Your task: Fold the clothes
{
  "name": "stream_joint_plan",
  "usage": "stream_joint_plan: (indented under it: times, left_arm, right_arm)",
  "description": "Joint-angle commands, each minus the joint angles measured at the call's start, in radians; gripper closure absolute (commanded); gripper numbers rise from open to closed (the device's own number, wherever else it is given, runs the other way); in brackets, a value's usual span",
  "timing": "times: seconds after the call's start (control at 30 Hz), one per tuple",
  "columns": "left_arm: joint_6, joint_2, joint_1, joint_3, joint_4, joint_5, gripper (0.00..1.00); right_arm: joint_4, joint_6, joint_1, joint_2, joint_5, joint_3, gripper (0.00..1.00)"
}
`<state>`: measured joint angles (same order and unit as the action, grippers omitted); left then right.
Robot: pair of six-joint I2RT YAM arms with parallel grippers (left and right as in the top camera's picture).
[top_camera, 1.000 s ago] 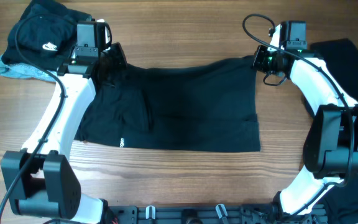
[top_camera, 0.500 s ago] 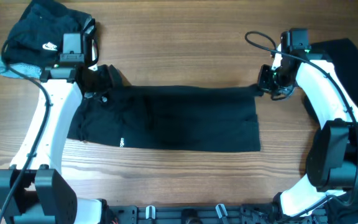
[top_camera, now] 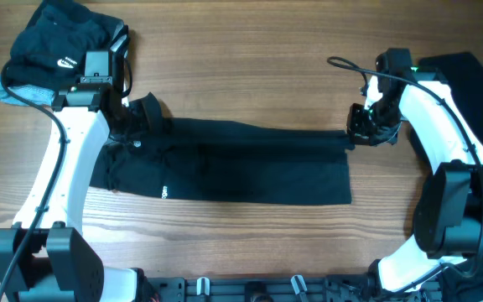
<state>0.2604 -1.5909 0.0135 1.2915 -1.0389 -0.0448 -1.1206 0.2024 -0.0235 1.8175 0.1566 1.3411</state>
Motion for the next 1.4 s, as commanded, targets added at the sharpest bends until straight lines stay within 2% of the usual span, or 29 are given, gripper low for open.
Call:
stream_joint_plan:
  times: [0.0,0.03,0.07,0.1,0.13,0.17,0.2,0.27,0.37,0.4,0.43,0.53,0.6,0.67,0.77,0.8,1.03,1.27,1.3,1.33,1.37]
  left_arm:
    - [-0.017,0.004,-0.005,0.002,-0.021,-0.032,0.96]
    - [-0.017,0.004,-0.005,0.002,-0.032,-0.032,0.95]
    - [-0.017,0.004,-0.005,0.002,-0.031,-0.032,0.91]
    - [-0.017,0.004,-0.005,0.002,-0.031,-0.032,0.82]
    - [-0.017,0.004,-0.005,0.002,-0.034,-0.032,0.7]
    - [-0.017,0.004,-0.005,0.002,-0.043,-0.032,0.64]
    - [-0.017,0.004,-0.005,0.002,-0.048,-0.032,0.62]
    - [-0.017,0.004,-0.005,0.002,-0.055,-0.032,0.58]
    - [-0.017,0.004,-0.005,0.002,-0.055,-0.031,0.48]
    - [-0.018,0.004,-0.005,0.001,-0.06,-0.031,0.39]
    - [-0.018,0.004,-0.005,-0.002,-0.059,-0.031,0.36]
    - [-0.017,0.0,-0.005,-0.018,-0.058,-0.031,0.32]
    - [-0.017,-0.005,-0.005,-0.018,-0.054,-0.031,0.32]
    - [-0.017,-0.006,-0.005,-0.018,-0.053,-0.031,0.32]
    - [-0.018,-0.006,-0.005,-0.018,-0.053,-0.031,0.32]
    - [-0.017,-0.006,-0.005,-0.018,-0.054,-0.031,0.32]
    - [-0.017,-0.006,-0.005,-0.018,-0.066,-0.031,0.31]
    - [-0.017,-0.006,-0.005,-0.018,-0.069,-0.031,0.31]
    - [-0.017,-0.006,-0.005,-0.018,-0.072,-0.031,0.3]
    - [-0.017,-0.006,-0.005,-0.018,-0.077,-0.031,0.29]
    - [-0.017,-0.006,-0.005,-0.018,-0.082,-0.031,0.27]
  right_arm:
    - [-0.021,-0.018,-0.002,-0.011,0.008,-0.008,0.92]
    - [-0.024,-0.018,-0.001,-0.011,0.008,-0.008,0.92]
    - [-0.026,-0.018,-0.001,-0.011,0.008,-0.008,0.78]
    - [-0.033,-0.019,-0.002,-0.011,0.007,-0.008,0.54]
    - [-0.05,-0.019,-0.001,-0.011,-0.029,-0.008,0.42]
    - [-0.06,-0.018,-0.002,-0.011,-0.063,-0.008,0.41]
    - [-0.064,-0.018,-0.002,-0.011,-0.079,-0.008,0.39]
    - [-0.051,-0.016,-0.002,-0.011,-0.074,-0.008,0.38]
    - [0.023,-0.02,0.001,-0.005,0.039,-0.014,0.38]
    - [0.066,-0.02,0.004,-0.001,0.104,-0.043,0.39]
    - [0.089,-0.019,0.006,0.0,0.12,-0.069,0.39]
    - [0.213,-0.019,0.012,0.002,0.174,-0.184,0.42]
    - [0.288,-0.015,0.012,0.002,0.241,-0.235,0.57]
    - [0.294,-0.016,0.012,0.002,0.249,-0.235,0.67]
    - [0.282,-0.016,0.009,-0.002,0.239,-0.229,0.94]
    - [0.269,-0.016,0.006,-0.009,0.233,-0.218,0.96]
    - [0.112,0.036,-0.003,-0.167,0.102,-0.171,0.96]
    - [0.013,0.112,-0.002,-0.17,0.023,-0.198,0.95]
    - [0.022,0.113,-0.002,-0.17,0.011,-0.219,0.9]
    - [0.026,0.114,-0.002,-0.17,-0.012,-0.232,0.64]
    - [0.031,0.113,-0.002,-0.17,-0.027,-0.235,0.54]
